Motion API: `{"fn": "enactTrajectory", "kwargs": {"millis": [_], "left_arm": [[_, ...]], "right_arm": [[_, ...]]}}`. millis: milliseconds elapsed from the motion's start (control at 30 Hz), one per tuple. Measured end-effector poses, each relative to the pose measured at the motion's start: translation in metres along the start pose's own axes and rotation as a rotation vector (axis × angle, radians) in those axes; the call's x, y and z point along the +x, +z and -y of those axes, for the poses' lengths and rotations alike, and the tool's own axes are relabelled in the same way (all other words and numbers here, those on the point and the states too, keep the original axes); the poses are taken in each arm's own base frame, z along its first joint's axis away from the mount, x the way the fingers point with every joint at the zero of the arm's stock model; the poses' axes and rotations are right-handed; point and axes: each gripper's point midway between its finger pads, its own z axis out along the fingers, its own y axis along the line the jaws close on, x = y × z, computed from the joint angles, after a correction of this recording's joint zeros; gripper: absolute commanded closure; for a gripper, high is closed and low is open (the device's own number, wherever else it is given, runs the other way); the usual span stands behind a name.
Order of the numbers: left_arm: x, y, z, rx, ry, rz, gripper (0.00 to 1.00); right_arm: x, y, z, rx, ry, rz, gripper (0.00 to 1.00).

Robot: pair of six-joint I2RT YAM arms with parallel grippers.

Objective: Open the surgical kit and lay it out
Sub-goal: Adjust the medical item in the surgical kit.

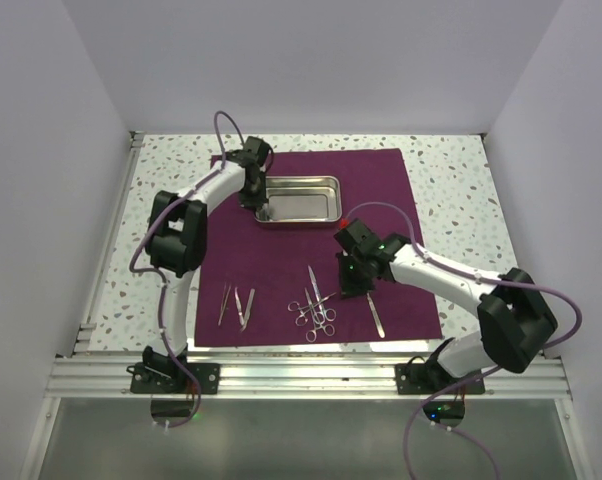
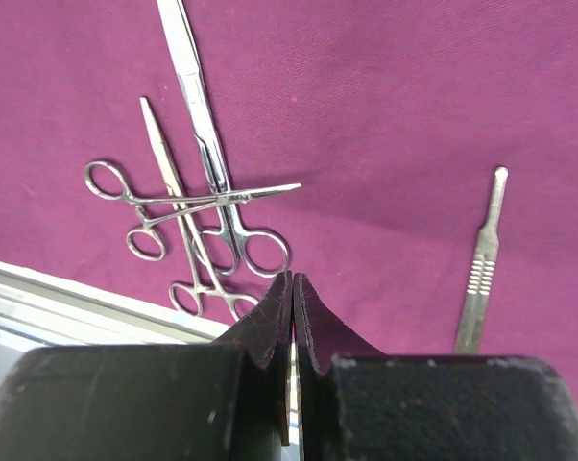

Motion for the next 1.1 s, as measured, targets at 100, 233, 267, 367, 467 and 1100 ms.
{"fn": "enactTrajectory", "kwargs": {"millis": [100,233,267,367,467,1100], "left_arm": [[0.001,-0.001,0.0,-0.001,-0.004,-0.001,1.0],[0.003,-0.001,-0.001,-0.004,-0.006,-0.002,1.0],[0.003,-0.002,-0.002,-0.004,-0.006,-0.002,1.0],[0.003,-0.002,-0.002,-0.005,-0.006,-0.001,1.0],[0.003,-0.002,-0.002,-0.005,-0.005,-0.002,1.0],[0.001,-0.003,-0.006,-0.013,0.016,0.003,1.0]], "right_arm": [[0.005,0.008,-0.001,0.008,-0.007,-0.017,1.0],[0.008,0.02,0.001,0.019,-0.005,-0.033,1.0],[0.01,0.023,0.002,0.023,-0.006,-0.038,1.0],[0.014,0.035,0.004,0.038,-0.009,-0.06,1.0],[0.019,0.047,0.004,0.051,-0.019,-0.083,1.0],[-0.008,0.055,-0.04,0.049,-0.098,-0.074,1.0]]}}
